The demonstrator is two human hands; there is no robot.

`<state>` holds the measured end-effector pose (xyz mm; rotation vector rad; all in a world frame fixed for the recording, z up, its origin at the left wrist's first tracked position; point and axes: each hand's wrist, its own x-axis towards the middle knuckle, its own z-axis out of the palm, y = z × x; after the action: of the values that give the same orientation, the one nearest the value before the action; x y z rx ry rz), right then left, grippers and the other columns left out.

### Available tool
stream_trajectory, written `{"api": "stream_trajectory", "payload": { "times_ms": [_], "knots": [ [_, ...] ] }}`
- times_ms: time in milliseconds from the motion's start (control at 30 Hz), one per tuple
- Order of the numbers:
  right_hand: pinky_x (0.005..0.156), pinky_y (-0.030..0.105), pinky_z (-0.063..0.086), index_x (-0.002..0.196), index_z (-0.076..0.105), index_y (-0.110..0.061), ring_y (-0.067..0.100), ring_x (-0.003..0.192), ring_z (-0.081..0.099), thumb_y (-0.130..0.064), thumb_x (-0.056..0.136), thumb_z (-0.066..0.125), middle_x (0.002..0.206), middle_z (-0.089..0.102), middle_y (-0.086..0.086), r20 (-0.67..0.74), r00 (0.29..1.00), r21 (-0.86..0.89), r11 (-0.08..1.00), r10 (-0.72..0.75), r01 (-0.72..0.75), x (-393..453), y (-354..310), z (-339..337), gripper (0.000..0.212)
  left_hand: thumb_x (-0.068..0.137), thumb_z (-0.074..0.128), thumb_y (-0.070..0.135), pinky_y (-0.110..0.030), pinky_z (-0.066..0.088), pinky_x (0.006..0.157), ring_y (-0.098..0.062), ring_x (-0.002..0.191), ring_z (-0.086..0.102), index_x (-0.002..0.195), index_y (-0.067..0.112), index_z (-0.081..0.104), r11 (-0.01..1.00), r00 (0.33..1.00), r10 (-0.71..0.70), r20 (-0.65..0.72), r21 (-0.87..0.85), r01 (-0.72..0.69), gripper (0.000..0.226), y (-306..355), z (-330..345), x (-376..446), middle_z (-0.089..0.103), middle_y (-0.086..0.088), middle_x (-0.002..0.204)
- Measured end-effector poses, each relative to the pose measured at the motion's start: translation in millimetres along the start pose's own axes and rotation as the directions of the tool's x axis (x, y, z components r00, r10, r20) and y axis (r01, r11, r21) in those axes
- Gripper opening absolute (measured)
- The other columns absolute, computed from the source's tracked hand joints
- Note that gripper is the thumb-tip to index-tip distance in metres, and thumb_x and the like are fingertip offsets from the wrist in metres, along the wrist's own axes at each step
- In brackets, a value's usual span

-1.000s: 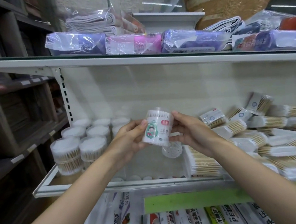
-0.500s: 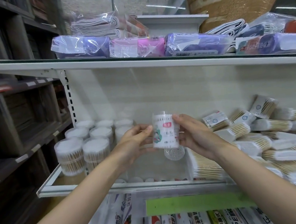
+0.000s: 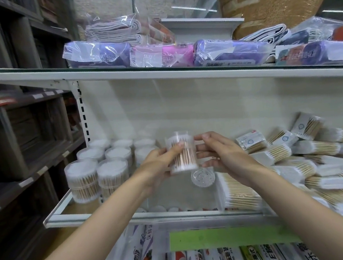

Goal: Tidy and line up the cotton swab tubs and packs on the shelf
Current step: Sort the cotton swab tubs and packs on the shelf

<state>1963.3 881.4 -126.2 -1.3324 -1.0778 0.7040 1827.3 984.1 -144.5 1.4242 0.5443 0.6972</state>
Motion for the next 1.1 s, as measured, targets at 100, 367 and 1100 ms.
{"api": "stream_trajectory", "payload": {
  "times_ms": [100, 367, 1100],
  "knots": [
    [0.062, 0.024, 0.052, 0.11, 0.061, -0.009, 0.017, 0.083, 0.062, -0.02, 0.099, 0.041, 0.096, 0.068, 0.01, 0.001, 1.0, 0.108, 0.994, -0.001, 0.001, -0.6, -0.3, -3.2, 0.025, 0.079, 0.06, 0.038, -0.035, 0.059, 0.073, -0.018, 0.085, 0.069, 0.106, 0.004, 0.064, 0.965, 0.994, -0.062, 0.091, -0.25, 0.083, 0.044, 2.8, -3.6, -1.2, 0.072, -0.01, 0.098],
    [0.058, 0.021, 0.049, 0.101, 0.062, -0.011, 0.014, 0.074, 0.062, -0.016, 0.098, 0.043, 0.09, 0.067, 0.009, -0.01, 1.0, 0.168, 0.985, -0.027, 0.028, 0.9, -5.0, -3.1, 0.02, 0.095, 0.044, 0.038, -0.047, 0.057, 0.066, -0.029, 0.075, 0.071, 0.102, 0.003, 0.06, 0.848, 0.985, -0.114, 0.131, -0.504, 0.165, 0.039, 6.8, -9.3, -2.7, 0.072, -0.018, 0.084],
    [0.068, 0.021, 0.049, 0.116, 0.057, -0.022, 0.006, 0.075, 0.06, -0.03, 0.087, 0.062, 0.086, 0.06, -0.006, 0.081, 0.989, -0.156, 0.979, -0.122, 0.134, 16.6, -12.7, 42.4, 0.031, 0.073, 0.078, 0.031, -0.028, 0.05, 0.089, -0.014, 0.109, 0.057, 0.114, 0.026, 0.052, 0.859, 0.935, 0.355, -0.003, 0.397, -0.324, 0.048, 37.7, -49.2, -18.1, 0.059, -0.001, 0.114]
  ]
}}
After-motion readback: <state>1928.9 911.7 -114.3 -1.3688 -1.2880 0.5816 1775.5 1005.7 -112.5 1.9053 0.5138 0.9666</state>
